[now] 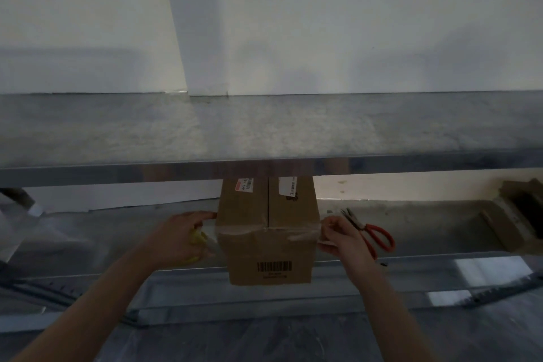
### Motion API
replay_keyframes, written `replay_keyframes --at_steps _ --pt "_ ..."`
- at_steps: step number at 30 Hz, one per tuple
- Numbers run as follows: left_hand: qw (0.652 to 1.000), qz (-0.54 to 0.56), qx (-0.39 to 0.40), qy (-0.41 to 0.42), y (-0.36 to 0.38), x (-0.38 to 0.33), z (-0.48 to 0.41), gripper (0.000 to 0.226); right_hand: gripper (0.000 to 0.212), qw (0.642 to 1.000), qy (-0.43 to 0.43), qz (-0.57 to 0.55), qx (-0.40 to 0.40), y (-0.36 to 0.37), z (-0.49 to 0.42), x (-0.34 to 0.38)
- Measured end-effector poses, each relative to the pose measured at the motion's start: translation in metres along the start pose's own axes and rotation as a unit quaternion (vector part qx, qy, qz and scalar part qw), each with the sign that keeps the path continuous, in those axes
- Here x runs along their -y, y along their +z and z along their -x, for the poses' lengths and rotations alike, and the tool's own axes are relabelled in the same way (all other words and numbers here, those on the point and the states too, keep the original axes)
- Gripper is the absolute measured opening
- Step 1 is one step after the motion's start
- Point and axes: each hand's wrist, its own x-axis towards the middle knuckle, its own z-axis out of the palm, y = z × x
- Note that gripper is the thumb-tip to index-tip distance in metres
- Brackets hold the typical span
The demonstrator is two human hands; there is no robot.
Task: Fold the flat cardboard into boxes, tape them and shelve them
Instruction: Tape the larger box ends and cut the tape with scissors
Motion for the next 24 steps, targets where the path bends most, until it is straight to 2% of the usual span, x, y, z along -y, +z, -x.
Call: replay_keyframes --at_steps 4,6,8,10,12,14,16,19,22,24 --pt "1.000 0.014 -0.003 0.002 0.001 0.000 0.003 0.081 0.007 0.999 0.002 0.011 -0.052 0.018 0.003 -0.006" --pt "1.000 0.017 0.000 -0.003 0.000 -0.001 0.004 0.082 0.013 0.985 -0.054 0.109 -0.121 0.022 0.007 -0.010" --pt "1.000 -0.002 0.003 -0.006 -0.001 -0.003 0.006 0.083 0.012 0.956 -0.132 0.193 -0.174 0.022 0.016 -0.016" --pt "1.000 -0.018 0.010 -0.012 -0.002 -0.006 0.006 0.084 0.011 0.952 -0.178 0.194 -0.154 0.024 0.029 -0.017" --pt "1.000 -0.021 0.019 -0.012 -0.004 -0.006 0.005 0.084 0.009 0.959 -0.174 0.188 -0.123 0.027 0.039 -0.014" --pt "0.999 -0.025 0.023 -0.011 -0.008 -0.007 0.004 0.083 0.033 0.958 -0.178 0.200 -0.098 0.030 0.042 -0.010" --pt "0.999 -0.021 0.029 -0.006 -0.013 -0.007 0.002 0.081 0.043 0.960 -0.175 0.202 -0.086 0.034 0.042 -0.005" --pt "0.999 0.023 0.038 0.007 -0.019 -0.002 0.003 0.071 0.034 0.961 -0.171 0.204 -0.081 0.037 0.038 -0.003" --pt "0.994 0.099 0.050 0.013 -0.022 0.005 0.008 0.049 0.036 0.957 -0.169 0.216 -0.089 0.038 0.038 -0.004" --pt "0.988 0.144 0.056 0.017 -0.021 0.009 0.011 0.045 0.035 0.959 -0.169 0.207 -0.093 0.039 0.038 -0.005"
